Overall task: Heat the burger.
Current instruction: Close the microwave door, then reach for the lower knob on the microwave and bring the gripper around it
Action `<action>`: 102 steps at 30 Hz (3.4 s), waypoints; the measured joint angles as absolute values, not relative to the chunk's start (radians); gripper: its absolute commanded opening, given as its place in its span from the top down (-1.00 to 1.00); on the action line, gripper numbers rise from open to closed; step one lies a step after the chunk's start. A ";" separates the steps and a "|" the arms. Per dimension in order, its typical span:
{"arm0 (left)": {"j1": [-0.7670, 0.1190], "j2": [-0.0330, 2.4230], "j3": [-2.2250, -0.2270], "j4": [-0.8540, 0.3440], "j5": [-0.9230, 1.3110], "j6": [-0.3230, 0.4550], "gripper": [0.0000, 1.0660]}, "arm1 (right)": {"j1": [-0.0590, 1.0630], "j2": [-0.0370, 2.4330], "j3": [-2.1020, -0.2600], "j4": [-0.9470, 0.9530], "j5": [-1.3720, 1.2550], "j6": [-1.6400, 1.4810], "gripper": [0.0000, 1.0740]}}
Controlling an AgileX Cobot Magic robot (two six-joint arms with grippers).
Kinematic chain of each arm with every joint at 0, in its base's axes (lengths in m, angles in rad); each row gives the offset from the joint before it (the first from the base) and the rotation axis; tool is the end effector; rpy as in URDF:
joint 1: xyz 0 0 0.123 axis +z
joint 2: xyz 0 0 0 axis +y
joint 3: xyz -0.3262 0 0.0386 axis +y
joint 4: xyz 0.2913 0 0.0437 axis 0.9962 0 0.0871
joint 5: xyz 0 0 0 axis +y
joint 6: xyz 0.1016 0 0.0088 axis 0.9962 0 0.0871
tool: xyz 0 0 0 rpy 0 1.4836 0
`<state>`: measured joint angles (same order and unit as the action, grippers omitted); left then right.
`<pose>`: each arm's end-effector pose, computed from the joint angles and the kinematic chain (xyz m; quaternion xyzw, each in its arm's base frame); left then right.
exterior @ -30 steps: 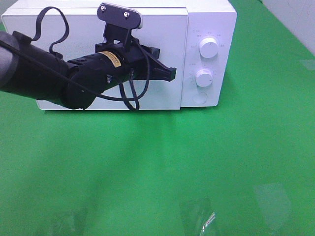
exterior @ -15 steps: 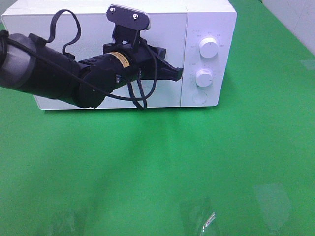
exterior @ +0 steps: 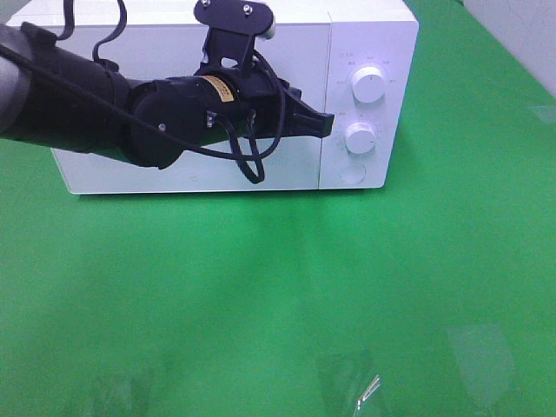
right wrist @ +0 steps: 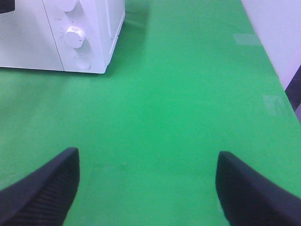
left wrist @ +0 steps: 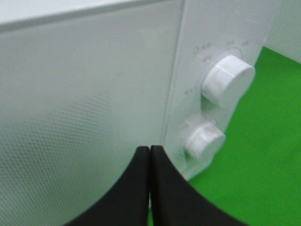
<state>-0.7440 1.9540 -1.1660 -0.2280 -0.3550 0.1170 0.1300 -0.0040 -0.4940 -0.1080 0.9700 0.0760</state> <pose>0.3656 -0.3256 0.2001 0.2393 0.7846 -0.2037 0.5344 0.0041 -0.0086 0.2999 -0.0228 0.8277 0.0037 0.5606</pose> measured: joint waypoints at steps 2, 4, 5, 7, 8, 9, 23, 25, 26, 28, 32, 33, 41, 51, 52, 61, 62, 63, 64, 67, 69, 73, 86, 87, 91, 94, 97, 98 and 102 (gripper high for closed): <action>-0.760 1.903 -1.139 -0.228 -0.249 0.117 0.98 | 0.130 -0.004 -0.494 -0.108 0.970 0.076 -0.41; -0.763 1.876 -1.128 -0.228 -0.177 0.117 0.83 | 0.130 -0.004 -0.494 -0.108 0.970 0.076 -0.41; -0.763 1.876 -1.128 -0.228 -0.177 0.117 0.83 | 0.130 -0.004 -0.494 -0.108 0.970 0.076 -0.41; -0.763 1.850 -1.125 -0.228 -0.114 0.117 0.57 | 0.130 -0.004 -0.494 -0.108 0.970 0.076 -0.41; -0.763 1.823 -1.125 -0.228 -0.031 0.117 0.19 | 0.130 -0.004 -0.494 -0.108 0.970 0.076 -0.41; -0.763 1.823 -1.125 -0.228 -0.031 0.117 0.19 | 0.130 -0.004 -0.494 -0.108 0.970 0.076 -0.41; -0.763 1.740 -1.124 -0.228 0.515 0.116 -0.87 | 0.130 -0.004 -0.494 -0.108 0.970 0.076 -0.41; -0.763 1.740 -1.124 -0.228 0.559 0.116 -0.87 | 0.130 -0.004 -0.494 -0.108 0.970 0.076 -0.41; -0.763 1.740 -1.124 -0.228 0.627 0.116 -0.86 | 0.130 -0.004 -0.494 -0.108 0.970 0.076 -0.41; -0.763 1.740 -1.124 -0.228 0.716 0.116 -0.86 | 0.130 -0.004 -0.494 -0.108 0.970 0.076 -0.41; -0.763 1.740 -1.124 -0.220 0.866 0.116 -0.86 | 0.130 -0.004 -0.494 -0.108 0.970 0.076 -0.41; -0.763 1.740 -1.124 -0.219 0.903 0.116 -0.86 | 0.130 -0.004 -0.494 -0.108 0.970 0.076 -0.41; -0.677 1.740 -1.124 -0.218 1.006 0.116 -0.86 | 0.130 -0.004 -0.494 -0.108 0.970 0.076 -0.41; -0.413 1.682 -1.124 -0.211 1.126 0.141 -0.86 | 0.130 -0.004 -0.494 -0.108 0.970 0.076 -0.41; -0.413 1.682 -1.124 -0.211 1.126 0.141 -0.86 | 0.130 -0.004 -0.494 -0.108 0.970 0.076 -0.41; -0.204 1.488 -1.124 -0.157 1.202 0.148 -0.86 | 0.130 -0.004 -0.494 -0.108 0.970 0.076 -0.41; -0.183 1.464 -1.124 -0.143 1.206 0.148 -0.86 | 0.130 -0.004 -0.494 -0.108 0.970 0.076 -0.41; -0.183 1.464 -1.124 -0.143 1.206 0.148 -0.86 | 0.130 -0.004 -0.494 -0.108 0.970 0.076 -0.41; -0.150 1.422 -1.124 -0.126 1.210 0.151 -0.86 | 0.130 -0.004 -0.494 -0.108 0.970 0.076 -0.41; -0.113 1.374 -1.124 -0.118 1.212 0.151 -0.86 | 0.130 -0.004 -0.494 -0.108 0.970 0.076 -0.41; -0.080 1.331 -1.124 -0.115 1.213 0.151 -0.86 | 0.130 -0.004 -0.494 -0.108 0.970 0.076 -0.41; -0.034 1.191 -1.124 -0.112 1.215 0.151 -0.86 | 0.130 -0.004 -0.494 -0.108 0.970 0.076 -0.41; -0.034 0.855 -0.939 -0.112 1.212 0.151 -0.84 | 0.130 -0.004 -0.494 -0.108 0.970 0.076 -0.41; -0.034 0.855 -0.939 -0.112 1.212 0.151 -0.84 | 0.130 -0.004 -0.494 -0.108 0.970 0.076 -0.41; -0.034 0.724 -0.817 -0.112 1.161 0.151 -0.84 | 0.130 -0.004 -0.494 -0.108 0.970 0.076 -0.41; -0.034 0.684 -0.772 -0.112 1.146 0.151 -0.84 | 0.130 -0.004 -0.494 -0.108 0.970 0.076 -0.41; -0.034 0.620 -0.679 -0.114 1.108 0.151 -0.84 | 0.130 -0.004 -0.494 -0.108 0.970 0.076 -0.41; -0.034 0.620 -0.679 -0.114 1.108 0.151 -0.84 | 0.130 -0.004 -0.494 -0.108 0.970 0.076 -0.41; -0.034 0.554 -0.564 -0.114 1.073 0.151 -0.83 | 0.130 -0.004 -0.494 -0.108 0.970 0.076 -0.41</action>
